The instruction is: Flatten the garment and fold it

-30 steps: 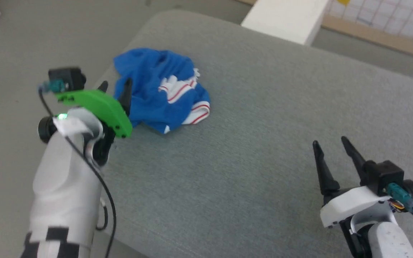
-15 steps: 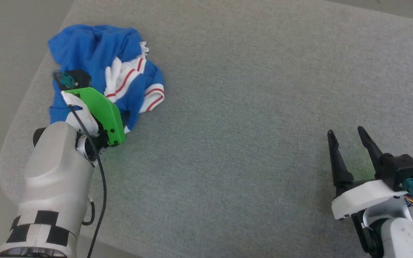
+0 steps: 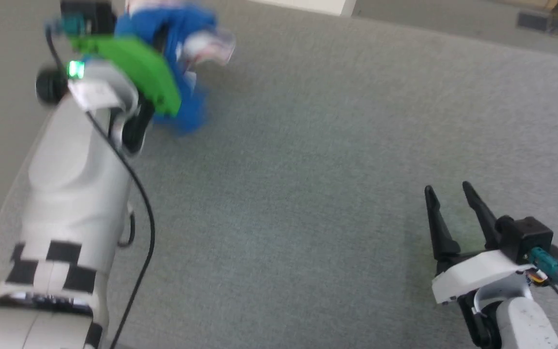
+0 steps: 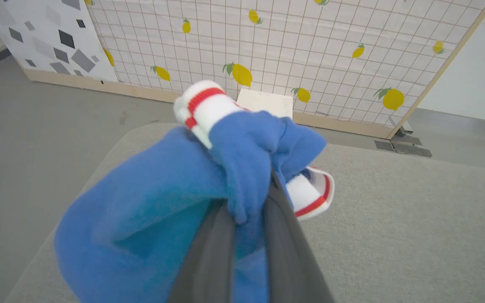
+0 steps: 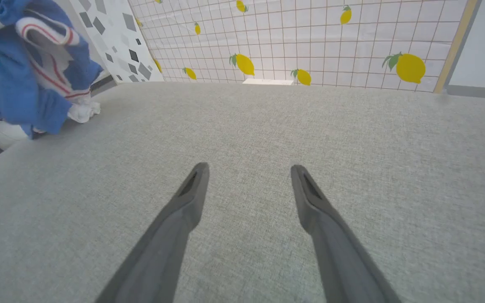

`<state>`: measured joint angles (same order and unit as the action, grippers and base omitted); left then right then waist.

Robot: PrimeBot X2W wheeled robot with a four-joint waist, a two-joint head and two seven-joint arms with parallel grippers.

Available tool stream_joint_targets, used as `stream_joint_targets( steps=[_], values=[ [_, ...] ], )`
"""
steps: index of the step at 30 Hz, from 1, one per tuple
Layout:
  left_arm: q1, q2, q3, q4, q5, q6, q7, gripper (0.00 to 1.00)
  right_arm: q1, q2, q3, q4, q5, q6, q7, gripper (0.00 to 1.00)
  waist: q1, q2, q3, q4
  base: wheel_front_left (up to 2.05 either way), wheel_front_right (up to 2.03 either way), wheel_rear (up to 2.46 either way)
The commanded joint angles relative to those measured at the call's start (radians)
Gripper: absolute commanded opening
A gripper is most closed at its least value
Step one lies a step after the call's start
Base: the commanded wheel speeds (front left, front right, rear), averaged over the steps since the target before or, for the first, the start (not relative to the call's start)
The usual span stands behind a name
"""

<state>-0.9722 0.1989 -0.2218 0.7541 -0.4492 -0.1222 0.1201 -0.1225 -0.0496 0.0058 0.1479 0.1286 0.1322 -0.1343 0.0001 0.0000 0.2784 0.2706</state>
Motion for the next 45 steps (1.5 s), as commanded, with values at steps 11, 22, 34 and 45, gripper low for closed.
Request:
stream_joint_targets(
  steps=[11,22,34,45],
  values=[
    [-0.064,-0.062,-0.270,-0.287,-0.213,-0.008,0.131,0.00,0.018,-0.001,-0.013,0.121,0.090,-0.002,-0.091,1.00,-0.0001,0.0000,-0.180,-0.280,0.00,0.00,0.00],
    [0.365,-0.013,-0.567,-0.187,-0.276,-0.008,0.327,0.00,0.060,-0.001,-0.056,0.147,0.110,-0.002,-0.115,1.00,-0.0001,0.0000,-0.179,-0.377,0.00,0.00,0.00],
    [0.430,-0.004,-0.339,-0.286,-0.435,0.054,0.098,1.00,0.067,-0.001,-0.051,0.154,0.121,-0.002,-0.122,1.00,-0.0001,0.0000,-0.214,-0.323,0.00,0.00,0.00],
    [0.638,0.122,-0.183,-0.404,-0.264,0.181,-0.360,1.00,0.083,-0.001,-0.036,0.168,0.122,-0.002,-0.096,1.00,-0.0001,0.0000,-0.258,-0.281,0.00,0.00,0.00]
  ],
)
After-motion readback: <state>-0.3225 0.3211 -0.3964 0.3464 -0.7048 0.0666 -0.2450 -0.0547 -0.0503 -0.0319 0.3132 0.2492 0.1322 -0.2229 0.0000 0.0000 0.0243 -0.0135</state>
